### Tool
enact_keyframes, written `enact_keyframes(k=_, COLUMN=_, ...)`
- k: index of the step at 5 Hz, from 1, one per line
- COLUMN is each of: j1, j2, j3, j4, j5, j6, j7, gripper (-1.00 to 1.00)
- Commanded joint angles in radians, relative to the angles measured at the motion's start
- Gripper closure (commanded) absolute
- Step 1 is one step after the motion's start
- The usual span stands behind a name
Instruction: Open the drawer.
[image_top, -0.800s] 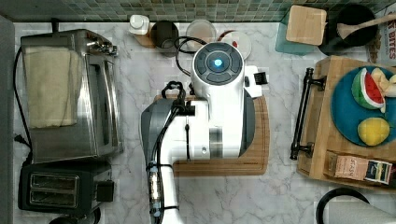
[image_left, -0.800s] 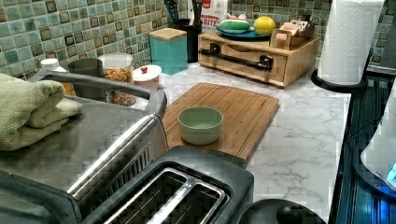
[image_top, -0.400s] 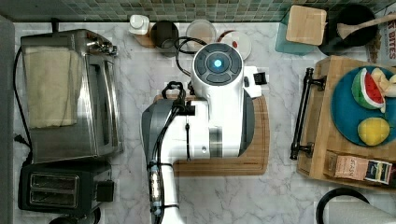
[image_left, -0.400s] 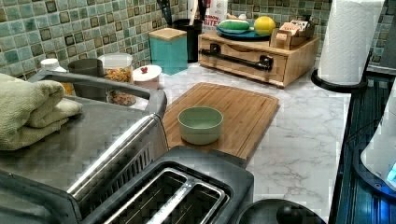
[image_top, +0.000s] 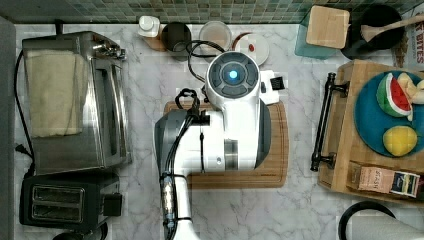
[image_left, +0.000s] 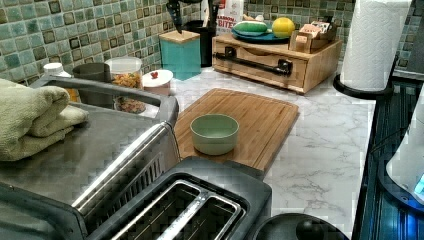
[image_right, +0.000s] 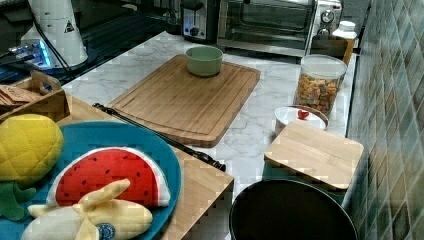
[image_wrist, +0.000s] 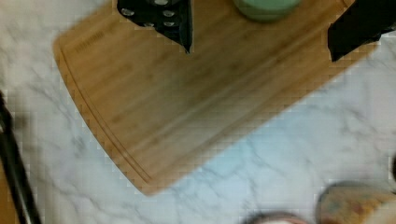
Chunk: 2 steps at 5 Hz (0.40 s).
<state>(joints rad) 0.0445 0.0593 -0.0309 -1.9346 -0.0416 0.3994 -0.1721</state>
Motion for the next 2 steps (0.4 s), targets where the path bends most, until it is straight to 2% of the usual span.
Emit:
enact_keyframes(k=1, j1=-0.106, j2=-0.004, j3=-0.105, j4=-0.163, j5=-0.059, j6=0.217, j7=-0.409, gripper=-1.00)
enact_keyframes(k=2, j1=-0.143, j2=0.009, j3=-0.124, j4=-0.157, j5=-0.022, j6=0.242, j7=-0.515, gripper=-1.00)
